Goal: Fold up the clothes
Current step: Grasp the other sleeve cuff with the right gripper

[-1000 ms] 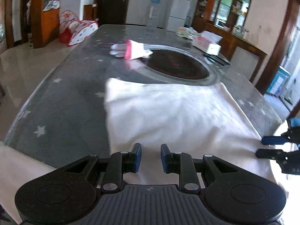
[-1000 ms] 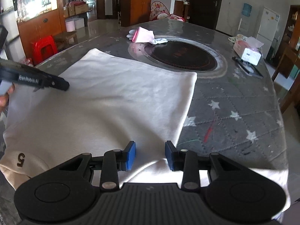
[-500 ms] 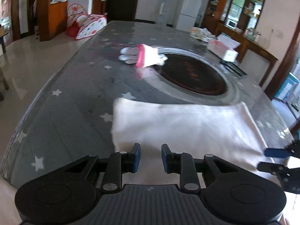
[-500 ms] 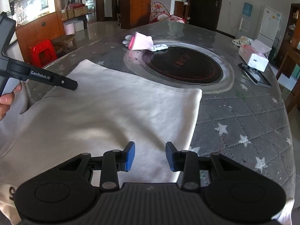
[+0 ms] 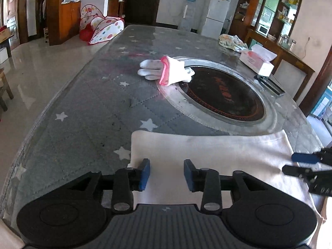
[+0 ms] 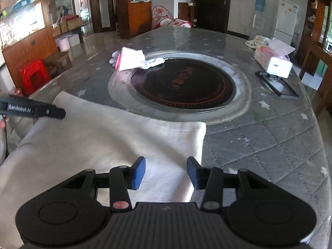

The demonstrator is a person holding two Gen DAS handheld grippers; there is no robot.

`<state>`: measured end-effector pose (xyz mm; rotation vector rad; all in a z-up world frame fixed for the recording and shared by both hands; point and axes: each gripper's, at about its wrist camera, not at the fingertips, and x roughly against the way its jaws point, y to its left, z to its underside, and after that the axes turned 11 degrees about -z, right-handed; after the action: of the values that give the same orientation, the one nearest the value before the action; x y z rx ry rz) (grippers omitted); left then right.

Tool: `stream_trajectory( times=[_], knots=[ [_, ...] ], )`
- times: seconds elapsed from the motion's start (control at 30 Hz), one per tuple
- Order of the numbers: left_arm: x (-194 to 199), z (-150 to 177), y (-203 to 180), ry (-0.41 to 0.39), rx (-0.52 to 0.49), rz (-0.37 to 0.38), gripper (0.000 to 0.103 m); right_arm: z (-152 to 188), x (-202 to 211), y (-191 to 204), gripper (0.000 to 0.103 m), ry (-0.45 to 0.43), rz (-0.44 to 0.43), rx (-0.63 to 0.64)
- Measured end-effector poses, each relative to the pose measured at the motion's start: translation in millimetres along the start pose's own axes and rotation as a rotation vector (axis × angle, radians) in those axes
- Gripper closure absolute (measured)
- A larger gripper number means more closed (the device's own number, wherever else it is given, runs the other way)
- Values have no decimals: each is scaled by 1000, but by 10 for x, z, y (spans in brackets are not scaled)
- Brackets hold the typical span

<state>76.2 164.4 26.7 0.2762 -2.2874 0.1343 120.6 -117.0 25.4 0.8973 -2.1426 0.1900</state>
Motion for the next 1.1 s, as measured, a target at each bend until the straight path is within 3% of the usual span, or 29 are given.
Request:
stream_trajectory(
  times=[0.17,0.37,0.63,0.9,1.1],
  knots=[
    [249,157,-138,-23,-49,28,54,185,356,-83,53,-28,40,-21],
    [685,508,-429,-56,-147,78,46,687,909,-219,50,-46,158,-90],
    [1089,1006,-835,-52,-246,141,44,1294,1386,-417,50,-58,280,-184],
    [1257,1244,-1095,-39,-299,182,40,1524,1542,-808,50,-120,390,-340],
    [1305,1334,-1253,-41,-344,191,40,1590,1511,-1024,54,-143,386,-411]
  ],
)
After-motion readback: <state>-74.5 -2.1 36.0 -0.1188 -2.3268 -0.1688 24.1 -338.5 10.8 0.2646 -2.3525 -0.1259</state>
